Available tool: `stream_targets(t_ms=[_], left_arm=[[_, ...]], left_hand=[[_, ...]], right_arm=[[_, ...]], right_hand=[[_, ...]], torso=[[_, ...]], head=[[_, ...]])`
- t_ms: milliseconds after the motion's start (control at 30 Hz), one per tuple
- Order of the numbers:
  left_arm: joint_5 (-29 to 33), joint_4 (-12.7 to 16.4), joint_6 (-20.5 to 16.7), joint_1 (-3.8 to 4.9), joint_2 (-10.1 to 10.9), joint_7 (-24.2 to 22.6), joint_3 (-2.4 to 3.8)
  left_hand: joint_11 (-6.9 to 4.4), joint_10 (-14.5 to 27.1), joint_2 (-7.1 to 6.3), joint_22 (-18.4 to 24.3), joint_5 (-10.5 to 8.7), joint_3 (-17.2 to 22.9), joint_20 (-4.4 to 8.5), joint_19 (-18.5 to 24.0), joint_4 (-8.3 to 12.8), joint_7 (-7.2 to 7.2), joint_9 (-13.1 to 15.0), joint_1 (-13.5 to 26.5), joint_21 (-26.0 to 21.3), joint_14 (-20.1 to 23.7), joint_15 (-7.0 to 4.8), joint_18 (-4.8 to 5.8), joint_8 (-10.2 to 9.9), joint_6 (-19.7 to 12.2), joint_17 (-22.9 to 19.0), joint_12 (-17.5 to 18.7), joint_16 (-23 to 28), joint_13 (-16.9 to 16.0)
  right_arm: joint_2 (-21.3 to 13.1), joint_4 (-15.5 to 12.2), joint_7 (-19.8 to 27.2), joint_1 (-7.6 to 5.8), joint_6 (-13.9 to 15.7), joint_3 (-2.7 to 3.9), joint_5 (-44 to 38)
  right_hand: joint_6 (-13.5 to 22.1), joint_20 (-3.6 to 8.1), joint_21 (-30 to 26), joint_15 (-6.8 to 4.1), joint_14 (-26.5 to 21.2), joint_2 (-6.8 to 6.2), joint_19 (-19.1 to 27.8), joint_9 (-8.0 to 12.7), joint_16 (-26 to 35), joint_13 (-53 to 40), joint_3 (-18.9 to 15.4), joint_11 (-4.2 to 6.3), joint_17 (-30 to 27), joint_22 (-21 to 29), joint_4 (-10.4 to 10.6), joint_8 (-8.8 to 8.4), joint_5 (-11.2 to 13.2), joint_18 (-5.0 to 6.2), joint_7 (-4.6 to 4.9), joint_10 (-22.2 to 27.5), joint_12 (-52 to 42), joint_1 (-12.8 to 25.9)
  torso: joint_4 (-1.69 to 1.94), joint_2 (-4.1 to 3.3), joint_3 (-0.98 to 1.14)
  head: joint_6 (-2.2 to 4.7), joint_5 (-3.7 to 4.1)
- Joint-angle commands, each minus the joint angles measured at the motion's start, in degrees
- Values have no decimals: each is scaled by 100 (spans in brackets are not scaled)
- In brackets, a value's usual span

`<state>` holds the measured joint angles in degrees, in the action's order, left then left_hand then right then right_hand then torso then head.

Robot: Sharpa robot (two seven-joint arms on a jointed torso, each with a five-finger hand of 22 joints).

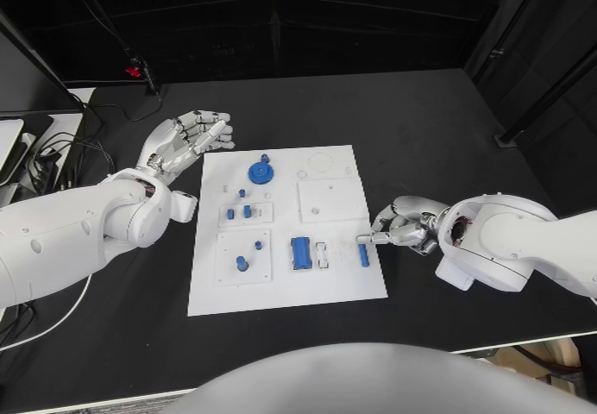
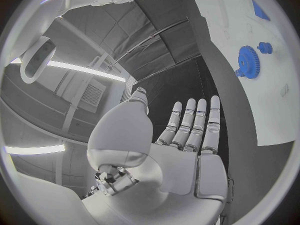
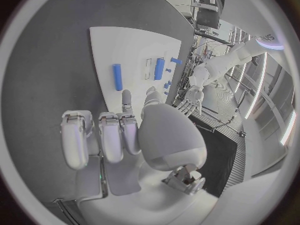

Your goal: Assemble the parts on the task board

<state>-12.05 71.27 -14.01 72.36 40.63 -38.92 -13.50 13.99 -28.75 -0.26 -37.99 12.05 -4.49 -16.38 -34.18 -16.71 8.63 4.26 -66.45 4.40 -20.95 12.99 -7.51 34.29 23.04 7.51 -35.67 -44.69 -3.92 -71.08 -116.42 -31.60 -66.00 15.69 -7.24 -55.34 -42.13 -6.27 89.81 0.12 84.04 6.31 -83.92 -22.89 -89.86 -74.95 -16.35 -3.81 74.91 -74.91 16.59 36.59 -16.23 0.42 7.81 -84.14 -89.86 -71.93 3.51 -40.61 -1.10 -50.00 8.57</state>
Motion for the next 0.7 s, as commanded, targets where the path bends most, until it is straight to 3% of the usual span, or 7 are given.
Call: stream_targets(t_ms=[33,267,467,700], left_arm=[[12,5,42,5,6,-219,4],[12,3,61,4,-2,-219,4],[12,-4,57,3,-2,-218,4],[12,-1,63,1,-6,-216,4]], left_hand=[[-5,47,52,9,28,-36,-9,12,-7,776,-6,10,7,50,0,11,30,-39,-6,-25,-18,9],[-5,47,52,9,28,-36,-9,12,-7,776,-6,10,7,50,0,11,30,-39,-6,-25,-18,9],[-5,47,52,9,28,-36,-9,12,-7,776,-6,10,7,50,0,11,30,-39,-6,-25,-18,9],[-5,47,52,9,28,-36,-9,12,-7,776,-6,10,7,50,0,11,30,-39,-6,-25,-18,9]], right_arm=[[9,23,-630,-1,-549,-2,-311],[43,83,-813,1,-812,-3,-351],[122,131,-889,2,-889,-3,-358],[248,186,-886,2,-850,-3,-359]], right_hand=[[-51,-52,19,42,596,3,-608,17,-14,-1505,-46,-29,1509,-1509,-7,-30,47,-42,1,-586,-14,66],[-99,-56,19,42,596,53,-608,40,-14,-1505,-37,-19,1509,-1509,-15,-24,127,-42,-15,-586,-14,69],[-124,-56,19,40,596,71,-608,44,-14,-1505,-37,-15,1509,-1509,-11,-15,143,-42,-19,-586,-14,79],[-139,-56,19,40,596,81,-608,46,-14,-1505,-36,-12,1509,-1509,-12,-9,151,-42,-23,-586,-14,80]], torso=[[-1,0,-2],[8,0,2],[-11,8,0],[4,1,3]], head=[[0,-2],[0,6],[0,-7],[0,-9]])
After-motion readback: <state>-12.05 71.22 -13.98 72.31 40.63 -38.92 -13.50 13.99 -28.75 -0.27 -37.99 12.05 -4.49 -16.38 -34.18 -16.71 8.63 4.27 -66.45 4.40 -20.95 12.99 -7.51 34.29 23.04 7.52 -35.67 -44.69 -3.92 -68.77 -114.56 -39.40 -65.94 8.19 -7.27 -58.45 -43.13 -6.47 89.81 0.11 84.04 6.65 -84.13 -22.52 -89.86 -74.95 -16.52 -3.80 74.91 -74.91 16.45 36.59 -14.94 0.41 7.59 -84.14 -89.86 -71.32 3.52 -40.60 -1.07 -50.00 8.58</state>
